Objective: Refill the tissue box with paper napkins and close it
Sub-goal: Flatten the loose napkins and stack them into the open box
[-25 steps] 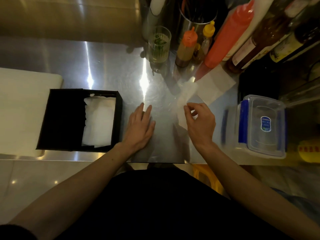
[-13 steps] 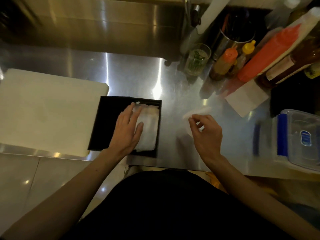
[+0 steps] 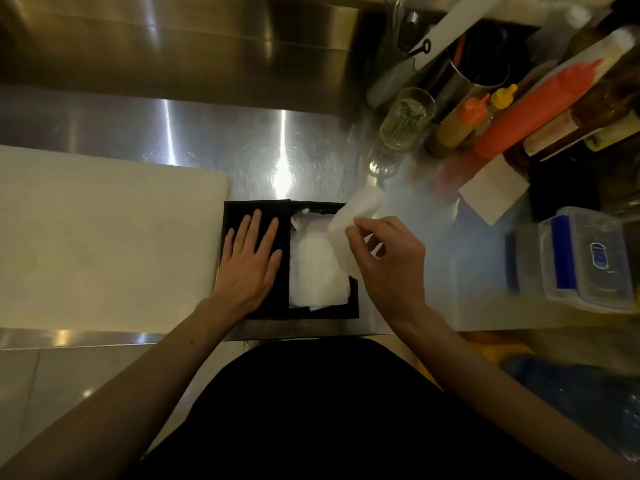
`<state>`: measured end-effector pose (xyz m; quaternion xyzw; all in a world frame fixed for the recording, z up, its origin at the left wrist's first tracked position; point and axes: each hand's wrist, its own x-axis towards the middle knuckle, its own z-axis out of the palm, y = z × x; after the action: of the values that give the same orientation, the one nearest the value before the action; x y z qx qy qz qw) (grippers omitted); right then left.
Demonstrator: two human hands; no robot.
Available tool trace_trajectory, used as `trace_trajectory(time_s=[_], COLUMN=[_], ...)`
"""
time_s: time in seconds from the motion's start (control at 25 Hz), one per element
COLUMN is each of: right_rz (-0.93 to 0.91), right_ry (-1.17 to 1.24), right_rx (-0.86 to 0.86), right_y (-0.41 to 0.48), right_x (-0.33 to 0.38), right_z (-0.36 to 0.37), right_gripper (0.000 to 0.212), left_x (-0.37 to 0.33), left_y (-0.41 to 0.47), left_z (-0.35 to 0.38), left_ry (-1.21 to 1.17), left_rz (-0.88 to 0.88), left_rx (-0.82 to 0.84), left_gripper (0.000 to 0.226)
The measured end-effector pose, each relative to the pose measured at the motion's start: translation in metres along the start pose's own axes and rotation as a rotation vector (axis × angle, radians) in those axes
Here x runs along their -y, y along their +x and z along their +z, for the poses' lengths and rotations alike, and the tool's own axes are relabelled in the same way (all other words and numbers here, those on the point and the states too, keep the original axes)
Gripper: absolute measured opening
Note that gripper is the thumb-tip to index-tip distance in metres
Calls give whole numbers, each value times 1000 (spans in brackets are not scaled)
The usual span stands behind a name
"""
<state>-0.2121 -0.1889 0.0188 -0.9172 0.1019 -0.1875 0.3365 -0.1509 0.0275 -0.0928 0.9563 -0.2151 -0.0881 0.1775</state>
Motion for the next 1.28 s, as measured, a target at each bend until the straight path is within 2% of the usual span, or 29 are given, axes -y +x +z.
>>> trace_trajectory(time_s=[0.2,0.36,0.56,0.76,0.84,1.12,1.28], right_rz=[159,230,108,-11,-66,-13,-13], right_ry=[-63,-193,-439,-467,-495,-575,-598], right_rx=[173,342,492,471,516,796,834], right_y=[-18,-30,-37,-35,-33,-31,-33], right_x=[-1,-15,-22,-20,-21,-33,-37], right_z=[33,59,74,82,87,106,111], right_gripper=[15,28,38,46,48,60,66], left_x=[0,1,0,-3,-3,-2,0], left_y=[0,0,0,-1,-1,-1,-1], left_z=[1,0,2,0,-1,1,3], left_ry=[10,24,26,11,7,20,43], left_rz=[14,17,12,4,7,10,12], left_rx=[11,13,2,7,12,17,19], left_gripper=[60,60,60,61,61,61,60])
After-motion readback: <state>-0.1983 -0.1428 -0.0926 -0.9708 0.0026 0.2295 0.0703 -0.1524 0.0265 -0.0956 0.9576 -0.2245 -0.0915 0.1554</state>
